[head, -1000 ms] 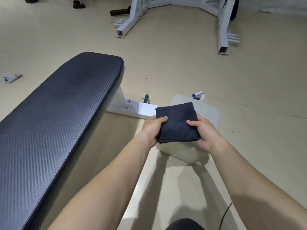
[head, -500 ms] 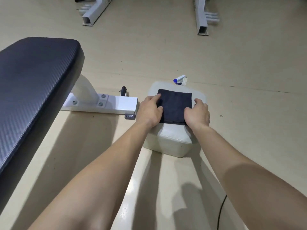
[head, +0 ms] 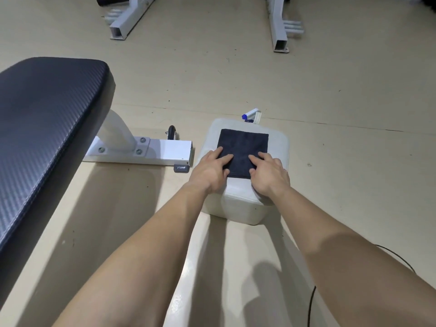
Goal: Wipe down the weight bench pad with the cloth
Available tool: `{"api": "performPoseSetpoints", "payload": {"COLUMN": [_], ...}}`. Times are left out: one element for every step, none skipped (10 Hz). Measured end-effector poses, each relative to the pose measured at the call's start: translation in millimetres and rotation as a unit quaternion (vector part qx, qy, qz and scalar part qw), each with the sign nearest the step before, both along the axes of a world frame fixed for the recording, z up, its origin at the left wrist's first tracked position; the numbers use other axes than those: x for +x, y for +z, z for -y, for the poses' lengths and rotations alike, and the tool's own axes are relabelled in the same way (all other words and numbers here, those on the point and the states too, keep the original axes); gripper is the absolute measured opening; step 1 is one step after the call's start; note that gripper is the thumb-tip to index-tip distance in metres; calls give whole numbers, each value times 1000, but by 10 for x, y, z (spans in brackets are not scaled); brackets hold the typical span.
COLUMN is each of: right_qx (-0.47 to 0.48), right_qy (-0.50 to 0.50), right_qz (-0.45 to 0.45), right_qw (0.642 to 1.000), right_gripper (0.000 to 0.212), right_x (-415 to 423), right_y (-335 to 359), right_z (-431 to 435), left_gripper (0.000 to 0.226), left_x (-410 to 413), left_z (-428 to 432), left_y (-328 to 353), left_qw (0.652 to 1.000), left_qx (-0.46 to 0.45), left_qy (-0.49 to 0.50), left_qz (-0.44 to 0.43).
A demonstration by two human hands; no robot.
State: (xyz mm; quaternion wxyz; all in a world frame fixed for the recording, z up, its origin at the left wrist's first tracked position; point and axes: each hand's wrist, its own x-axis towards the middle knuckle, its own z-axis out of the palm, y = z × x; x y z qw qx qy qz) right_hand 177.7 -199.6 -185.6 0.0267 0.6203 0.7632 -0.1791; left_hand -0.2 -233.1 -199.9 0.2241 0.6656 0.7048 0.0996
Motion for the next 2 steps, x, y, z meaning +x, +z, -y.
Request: {"api": "performPoseSetpoints", "payload": {"right_qx": [-66, -22], "right_qy": [31, 54], "right_qz": [47, 80], "right_qw": [996, 995], "right_gripper": [57, 61], "right_x": [1, -43], "right_y": [195, 448], "right_z": [-29, 14], "left_gripper": [54, 45], "left_x": [-71, -145], "left_z": [63, 194], "left_y": [216, 490], "left_qw": [998, 995], "left_qx": [-45, 0], "left_qy": [-39, -50], "left_qz": [-35, -85]}}
